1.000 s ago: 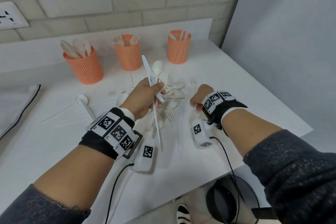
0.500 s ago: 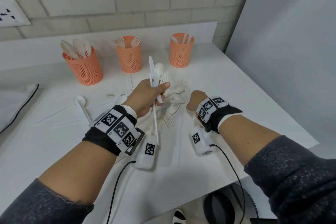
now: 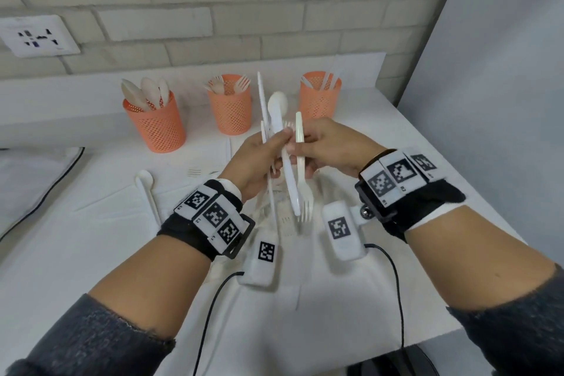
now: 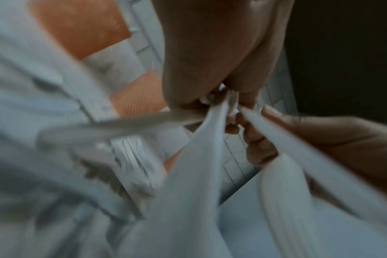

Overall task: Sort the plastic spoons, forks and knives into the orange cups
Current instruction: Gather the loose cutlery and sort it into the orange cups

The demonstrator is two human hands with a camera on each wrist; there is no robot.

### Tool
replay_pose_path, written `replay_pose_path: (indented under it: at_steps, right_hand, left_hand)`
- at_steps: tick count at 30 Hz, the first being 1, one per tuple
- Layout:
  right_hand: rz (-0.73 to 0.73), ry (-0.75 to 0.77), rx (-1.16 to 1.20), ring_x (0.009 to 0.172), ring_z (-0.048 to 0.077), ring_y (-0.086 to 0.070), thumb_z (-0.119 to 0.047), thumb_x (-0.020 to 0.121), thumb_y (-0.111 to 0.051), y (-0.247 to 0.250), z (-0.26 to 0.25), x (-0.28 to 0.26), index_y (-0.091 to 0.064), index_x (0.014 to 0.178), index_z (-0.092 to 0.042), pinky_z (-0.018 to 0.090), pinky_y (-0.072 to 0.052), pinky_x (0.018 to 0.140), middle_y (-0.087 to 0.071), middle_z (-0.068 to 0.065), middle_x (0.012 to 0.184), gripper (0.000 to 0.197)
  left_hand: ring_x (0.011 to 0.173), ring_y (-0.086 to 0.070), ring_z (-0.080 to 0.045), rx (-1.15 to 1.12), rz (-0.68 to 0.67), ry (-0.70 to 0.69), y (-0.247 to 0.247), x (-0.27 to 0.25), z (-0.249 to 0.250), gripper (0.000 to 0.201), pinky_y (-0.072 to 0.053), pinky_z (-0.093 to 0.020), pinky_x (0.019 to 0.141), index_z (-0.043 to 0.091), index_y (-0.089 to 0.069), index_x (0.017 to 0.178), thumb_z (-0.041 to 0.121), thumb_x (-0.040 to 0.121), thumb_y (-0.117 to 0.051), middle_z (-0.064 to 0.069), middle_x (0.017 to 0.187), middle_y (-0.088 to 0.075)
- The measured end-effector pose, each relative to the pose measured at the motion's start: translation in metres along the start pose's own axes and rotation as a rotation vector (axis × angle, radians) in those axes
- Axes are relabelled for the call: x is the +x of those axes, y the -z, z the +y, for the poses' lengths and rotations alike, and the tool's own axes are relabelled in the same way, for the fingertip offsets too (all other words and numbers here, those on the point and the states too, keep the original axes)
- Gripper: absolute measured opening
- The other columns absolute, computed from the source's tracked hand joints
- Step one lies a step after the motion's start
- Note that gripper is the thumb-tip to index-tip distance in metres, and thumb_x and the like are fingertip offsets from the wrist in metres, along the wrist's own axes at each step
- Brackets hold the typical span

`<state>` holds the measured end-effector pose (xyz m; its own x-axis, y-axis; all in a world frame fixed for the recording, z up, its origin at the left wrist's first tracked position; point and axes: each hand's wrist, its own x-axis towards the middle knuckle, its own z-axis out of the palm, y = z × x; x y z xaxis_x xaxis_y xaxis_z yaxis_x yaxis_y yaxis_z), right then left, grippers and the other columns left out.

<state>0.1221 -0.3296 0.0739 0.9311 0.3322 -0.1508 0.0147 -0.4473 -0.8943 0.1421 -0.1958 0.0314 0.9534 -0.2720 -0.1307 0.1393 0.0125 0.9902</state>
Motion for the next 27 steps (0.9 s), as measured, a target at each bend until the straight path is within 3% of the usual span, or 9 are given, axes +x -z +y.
replay_pose_path:
  at_steps: [4, 9, 13, 16, 18, 20, 21, 24, 27]
  right_hand:
    - [0.091, -0.002, -0.136, 0.064, 0.017, -0.057, -0.010, 0.091, -0.055, 0.009, -0.008, -0.001, -0.064, 0.080, -0.008, 0.026, -0.052, 0.056, -0.061, 0.003, 0.069, 0.015]
    - [0.551, 0.476, -0.397, 0.075, 0.031, -0.061, -0.020, 0.087, -0.058, 0.008, -0.010, 0.013, -0.068, 0.082, 0.007, 0.041, -0.049, 0.072, -0.063, 0.022, 0.084, 0.029]
    - [0.394, 0.653, -0.408, 0.084, 0.012, -0.056, 0.003, 0.078, -0.060, -0.041, 0.002, 0.014, -0.072, 0.098, 0.000, 0.004, -0.042, 0.078, -0.062, 0.013, 0.091, 0.024]
    - [0.306, 0.698, -0.404, 0.097, 0.016, -0.057, 0.009, 0.072, -0.057, -0.053, 0.004, 0.013, -0.070, 0.101, 0.002, 0.012, -0.042, 0.088, -0.063, 0.017, 0.102, 0.033]
    - [0.308, 0.595, -0.361, 0.094, 0.016, -0.055, 0.007, 0.071, -0.055, -0.052, 0.002, 0.006, -0.068, 0.105, -0.002, 0.018, -0.045, 0.085, -0.059, 0.010, 0.102, 0.037]
    - [0.362, 0.300, -0.453, 0.080, 0.015, -0.051, -0.005, 0.076, -0.061, -0.048, 0.005, -0.005, -0.063, 0.093, -0.008, 0.023, -0.045, 0.072, -0.053, 0.000, 0.086, 0.018]
    - [0.295, 0.096, -0.559, 0.072, 0.015, -0.051, -0.014, 0.078, -0.065, -0.045, 0.010, -0.012, -0.058, 0.082, -0.010, 0.026, -0.045, 0.069, -0.052, -0.003, 0.074, 0.009]
    - [-0.120, -0.446, -0.768, 0.040, 0.005, -0.051, -0.034, 0.080, -0.068, -0.054, 0.024, -0.032, -0.041, 0.058, -0.012, 0.026, -0.043, 0.056, -0.048, -0.004, 0.035, 0.042]
    - [-0.182, -0.588, -0.751, 0.041, 0.009, -0.046, -0.023, 0.079, -0.069, -0.070, 0.038, -0.038, -0.039, 0.061, -0.012, 0.022, -0.040, 0.050, -0.049, -0.001, 0.046, 0.037]
  left_hand:
    - [0.051, -0.043, -0.013, 0.035, 0.118, 0.032, 0.006, 0.005, -0.003, 0.028, -0.037, -0.024, 0.053, 0.014, -0.051, 0.073, 0.024, 0.097, -0.041, 0.003, 0.056, -0.049]
    - [0.046, -0.055, -0.013, -0.263, 0.134, 0.154, 0.015, 0.007, -0.001, 0.032, -0.054, -0.027, 0.049, 0.010, -0.047, 0.080, 0.034, 0.100, -0.038, -0.003, 0.061, -0.050]
    - [0.047, -0.052, -0.007, -0.323, 0.002, 0.069, 0.021, 0.007, -0.001, 0.046, -0.042, -0.018, 0.044, 0.015, -0.063, 0.074, 0.037, 0.101, -0.032, 0.001, 0.056, -0.054]
    - [0.047, -0.055, -0.004, -0.372, -0.014, 0.055, 0.035, 0.007, 0.000, 0.043, -0.045, -0.015, 0.045, 0.014, -0.065, 0.063, 0.013, 0.098, -0.041, 0.005, 0.049, -0.055]
    - [0.036, -0.042, -0.004, -0.330, 0.026, 0.097, 0.047, 0.009, 0.000, 0.026, -0.036, -0.015, 0.036, 0.010, -0.057, 0.069, 0.005, 0.093, -0.047, 0.006, 0.043, -0.046]
    - [0.034, -0.035, -0.004, -0.337, 0.033, 0.136, 0.057, 0.010, 0.001, 0.016, -0.031, -0.015, 0.034, 0.012, -0.045, 0.078, 0.008, 0.093, -0.050, 0.005, 0.045, -0.044]
    - [0.034, -0.034, -0.004, -0.344, 0.037, 0.146, 0.060, 0.010, 0.002, 0.016, -0.031, -0.015, 0.034, 0.014, -0.042, 0.080, 0.010, 0.093, -0.050, 0.005, 0.046, -0.044]
    - [0.034, -0.037, -0.004, -0.328, 0.026, 0.148, 0.065, 0.008, 0.004, 0.016, -0.033, -0.014, 0.034, 0.015, -0.043, 0.081, 0.012, 0.094, -0.051, 0.004, 0.049, -0.045]
    - [0.036, -0.038, -0.005, -0.302, -0.029, 0.146, 0.062, 0.007, 0.003, 0.015, -0.034, -0.015, 0.035, 0.015, -0.045, 0.081, 0.012, 0.093, -0.052, 0.001, 0.054, -0.044]
